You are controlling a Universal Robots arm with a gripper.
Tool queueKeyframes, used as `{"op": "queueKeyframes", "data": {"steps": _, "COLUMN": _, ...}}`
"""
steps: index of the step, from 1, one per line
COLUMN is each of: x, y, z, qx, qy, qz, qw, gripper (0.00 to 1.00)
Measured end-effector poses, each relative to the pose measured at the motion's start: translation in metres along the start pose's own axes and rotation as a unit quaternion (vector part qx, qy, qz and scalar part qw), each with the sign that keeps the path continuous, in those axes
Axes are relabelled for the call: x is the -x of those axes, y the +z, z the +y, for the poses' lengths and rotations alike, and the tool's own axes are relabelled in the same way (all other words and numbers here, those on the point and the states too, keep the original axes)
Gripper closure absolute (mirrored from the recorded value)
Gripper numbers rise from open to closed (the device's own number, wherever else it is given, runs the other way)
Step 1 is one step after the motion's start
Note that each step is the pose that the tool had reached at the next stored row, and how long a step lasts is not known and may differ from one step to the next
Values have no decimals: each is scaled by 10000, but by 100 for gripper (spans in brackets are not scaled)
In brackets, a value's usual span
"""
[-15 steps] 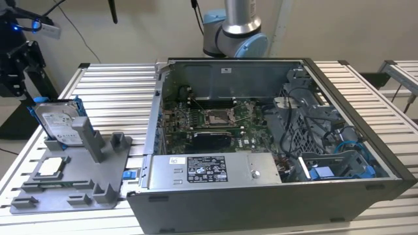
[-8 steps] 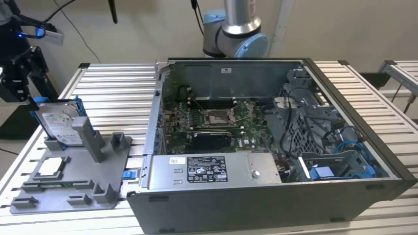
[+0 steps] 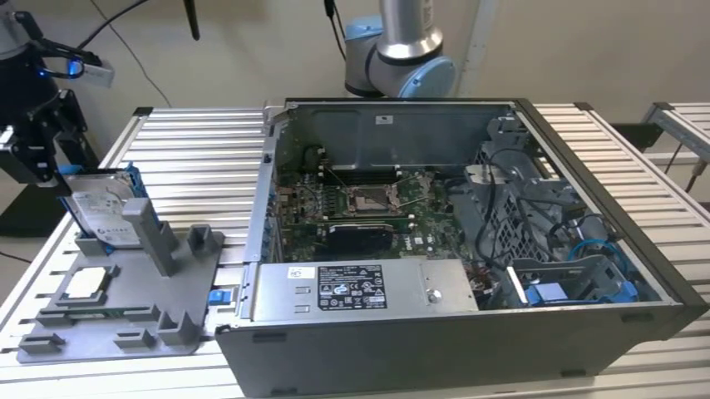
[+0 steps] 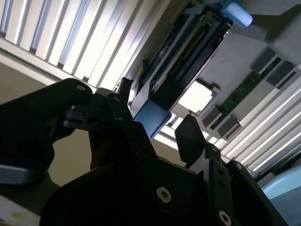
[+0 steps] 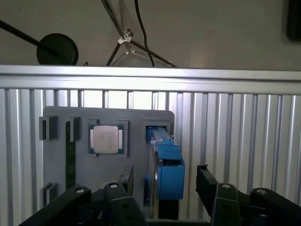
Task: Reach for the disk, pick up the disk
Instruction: 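Pick up the disk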
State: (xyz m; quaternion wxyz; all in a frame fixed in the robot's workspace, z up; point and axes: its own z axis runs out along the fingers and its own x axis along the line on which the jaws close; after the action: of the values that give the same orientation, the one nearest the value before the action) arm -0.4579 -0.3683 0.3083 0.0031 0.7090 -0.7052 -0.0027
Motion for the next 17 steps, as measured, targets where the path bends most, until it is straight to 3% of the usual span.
{"op": "queueKeyframes", "data": {"steps": 11, "x": 0, "y": 34, "z": 0, "qx": -1, "qy": -1, "qz": -1, "qw": 10000, "gripper": 0}}
{"op": "queueKeyframes", "data": {"steps": 17, "x": 15, "y": 131, "z": -2, "qx": -1, "qy": -1, "qz": -1, "qw": 10000, "gripper": 0}}
